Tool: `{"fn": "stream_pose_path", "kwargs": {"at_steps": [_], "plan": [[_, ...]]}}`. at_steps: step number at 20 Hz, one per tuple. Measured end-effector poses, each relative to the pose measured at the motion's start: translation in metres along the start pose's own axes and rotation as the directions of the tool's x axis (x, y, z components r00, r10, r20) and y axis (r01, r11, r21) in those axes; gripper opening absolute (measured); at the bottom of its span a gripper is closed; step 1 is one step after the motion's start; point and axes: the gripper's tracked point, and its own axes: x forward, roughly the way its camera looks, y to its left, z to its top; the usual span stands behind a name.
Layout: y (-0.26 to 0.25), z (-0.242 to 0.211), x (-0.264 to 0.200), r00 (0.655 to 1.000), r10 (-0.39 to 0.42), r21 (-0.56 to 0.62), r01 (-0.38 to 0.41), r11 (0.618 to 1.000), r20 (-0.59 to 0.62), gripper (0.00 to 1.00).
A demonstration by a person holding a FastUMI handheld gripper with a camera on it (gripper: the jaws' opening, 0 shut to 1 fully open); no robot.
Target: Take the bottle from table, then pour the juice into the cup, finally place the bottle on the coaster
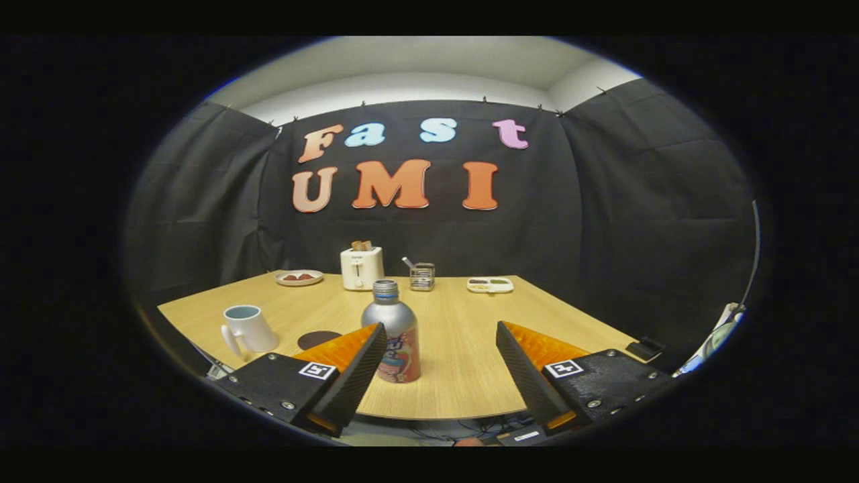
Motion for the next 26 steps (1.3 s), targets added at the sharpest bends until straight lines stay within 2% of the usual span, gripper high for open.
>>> {"fn": "stream_pose_path", "kwargs": {"at_steps": [8,20,24,26], "plan": [[0.038,-0.015,0.024,0.998,0.065,0.0,-0.065,0.998,-0.005,0.97],[0.048,-0.058,0.061,0.995,0.054,-0.014,-0.056,0.998,-0.087,0.97],[0.055,-0.072,0.074,0.989,0.06,0.036,-0.056,0.998,-0.134,0.97],[0.052,-0.079,0.076,0.987,0.044,0.021,-0.042,0.999,-0.151,0.92]]}}
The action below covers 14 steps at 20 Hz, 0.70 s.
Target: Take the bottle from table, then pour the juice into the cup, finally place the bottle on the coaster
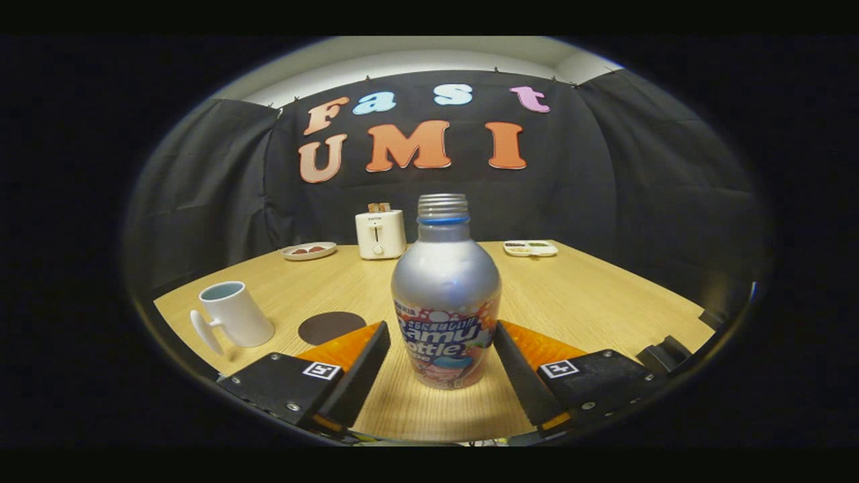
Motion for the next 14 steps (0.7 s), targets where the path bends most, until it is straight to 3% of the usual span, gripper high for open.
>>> {"fn": "stream_pose_path", "kwargs": {"at_steps": [3,7,14], "plan": [[0.0,0.002,-0.002,1.0,-0.011,0.003,0.011,1.0,-0.013,0.79],[0.008,0.013,-0.01,1.0,-0.018,-0.036,0.018,0.999,-0.001,0.76],[0.049,0.047,-0.024,0.999,0.012,-0.207,-0.002,0.978,0.047,0.76]]}}
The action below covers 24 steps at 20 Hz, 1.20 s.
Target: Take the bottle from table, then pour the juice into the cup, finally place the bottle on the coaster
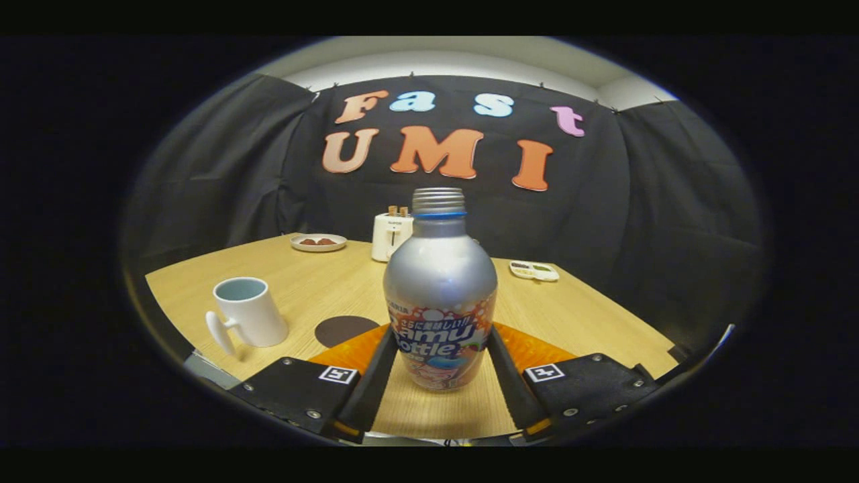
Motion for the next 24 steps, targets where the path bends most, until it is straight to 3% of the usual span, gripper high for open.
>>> {"fn": "stream_pose_path", "kwargs": {"at_steps": [5,9,14,24], "plan": [[0.028,0.022,-0.003,1.0,0.002,-0.189,0.002,0.982,0.02,0.76],[0.052,0.033,-0.003,1.0,0.004,-0.376,0.006,0.927,0.025,0.76],[0.079,0.042,-0.001,0.999,0.037,-0.488,-0.025,0.872,0.015,0.76],[0.086,0.044,0.012,1.0,-0.016,-0.764,0.02,0.645,0.013,0.75]]}}
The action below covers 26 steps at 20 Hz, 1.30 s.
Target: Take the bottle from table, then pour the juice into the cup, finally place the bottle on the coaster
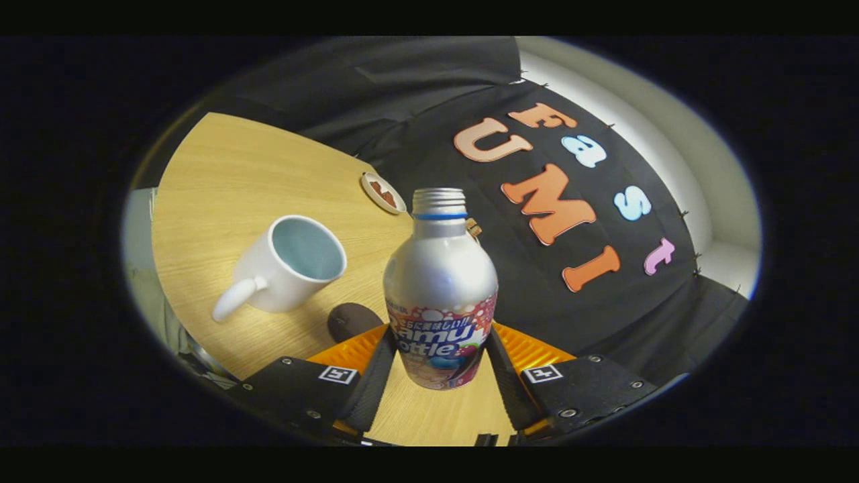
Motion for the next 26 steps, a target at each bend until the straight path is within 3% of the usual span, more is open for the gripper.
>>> {"fn": "stream_pose_path", "kwargs": {"at_steps": [9,21,26], "plan": [[-0.001,0.005,0.01,1.0,-0.016,-0.299,0.016,0.954,0.004,0.75],[-0.008,0.004,0.016,1.0,-0.03,-0.484,0.025,0.874,-0.002,0.75],[-0.008,0.006,0.015,0.999,-0.031,-0.568,0.031,0.822,0.009,0.75]]}}
